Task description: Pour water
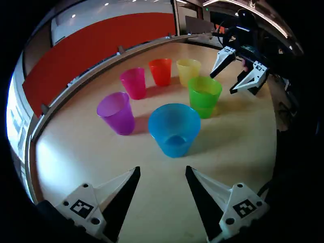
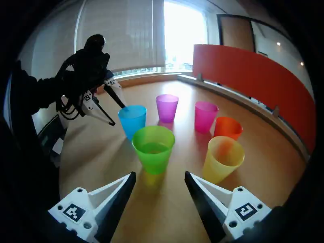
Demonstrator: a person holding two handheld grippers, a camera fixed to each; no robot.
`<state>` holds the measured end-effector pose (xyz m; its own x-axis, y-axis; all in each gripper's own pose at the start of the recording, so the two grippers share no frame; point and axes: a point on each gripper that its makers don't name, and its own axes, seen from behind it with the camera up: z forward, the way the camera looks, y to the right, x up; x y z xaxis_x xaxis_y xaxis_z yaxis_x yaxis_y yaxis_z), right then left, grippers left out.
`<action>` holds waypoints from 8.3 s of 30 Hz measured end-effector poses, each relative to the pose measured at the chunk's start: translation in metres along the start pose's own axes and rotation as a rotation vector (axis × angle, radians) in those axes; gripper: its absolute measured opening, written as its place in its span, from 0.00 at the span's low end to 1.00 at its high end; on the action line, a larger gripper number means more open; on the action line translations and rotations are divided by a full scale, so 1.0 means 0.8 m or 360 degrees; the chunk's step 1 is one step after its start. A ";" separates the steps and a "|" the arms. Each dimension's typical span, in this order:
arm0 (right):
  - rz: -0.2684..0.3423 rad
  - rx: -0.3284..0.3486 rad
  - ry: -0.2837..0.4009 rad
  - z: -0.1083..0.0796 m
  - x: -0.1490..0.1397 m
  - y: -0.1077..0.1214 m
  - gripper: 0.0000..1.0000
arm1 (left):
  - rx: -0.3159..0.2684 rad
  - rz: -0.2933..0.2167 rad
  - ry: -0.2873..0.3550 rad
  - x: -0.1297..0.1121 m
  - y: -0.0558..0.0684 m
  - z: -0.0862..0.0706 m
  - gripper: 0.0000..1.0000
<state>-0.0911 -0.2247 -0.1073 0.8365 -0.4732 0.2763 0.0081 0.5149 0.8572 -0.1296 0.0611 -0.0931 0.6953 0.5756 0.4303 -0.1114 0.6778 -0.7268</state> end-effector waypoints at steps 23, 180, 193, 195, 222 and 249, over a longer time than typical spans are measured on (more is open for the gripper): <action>0.0212 -0.0473 0.0255 -0.081 0.026 0.069 0.93 | 0.0543 -0.0317 0.0317 0.018 -0.092 -0.080 0.82; 0.0644 -0.1526 0.0951 -0.241 0.058 0.225 0.93 | 0.1266 -0.0751 0.1158 0.092 -0.148 -0.053 0.82; 0.0634 -0.1524 0.0969 -0.245 0.061 0.224 0.93 | 0.1220 -0.0731 0.1165 0.097 -0.144 -0.049 0.83; 0.0631 -0.1523 0.0975 -0.246 0.062 0.223 0.93 | 0.1216 -0.0729 0.1167 0.098 -0.143 -0.049 0.84; 0.0633 -0.1538 0.1016 -0.267 0.066 0.226 0.93 | 0.1247 -0.0742 0.1161 0.094 -0.146 -0.052 0.85; 0.0568 -0.1557 0.1029 -0.271 0.071 0.235 0.93 | 0.1220 -0.0731 0.1166 0.095 -0.140 -0.050 0.86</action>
<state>0.0770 -0.0001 -0.0247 0.9918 0.1026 -0.0767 -0.1019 0.9947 0.0127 -0.0357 0.0106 -0.0004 0.9992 -0.0304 -0.0266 0.0315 0.9986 0.0416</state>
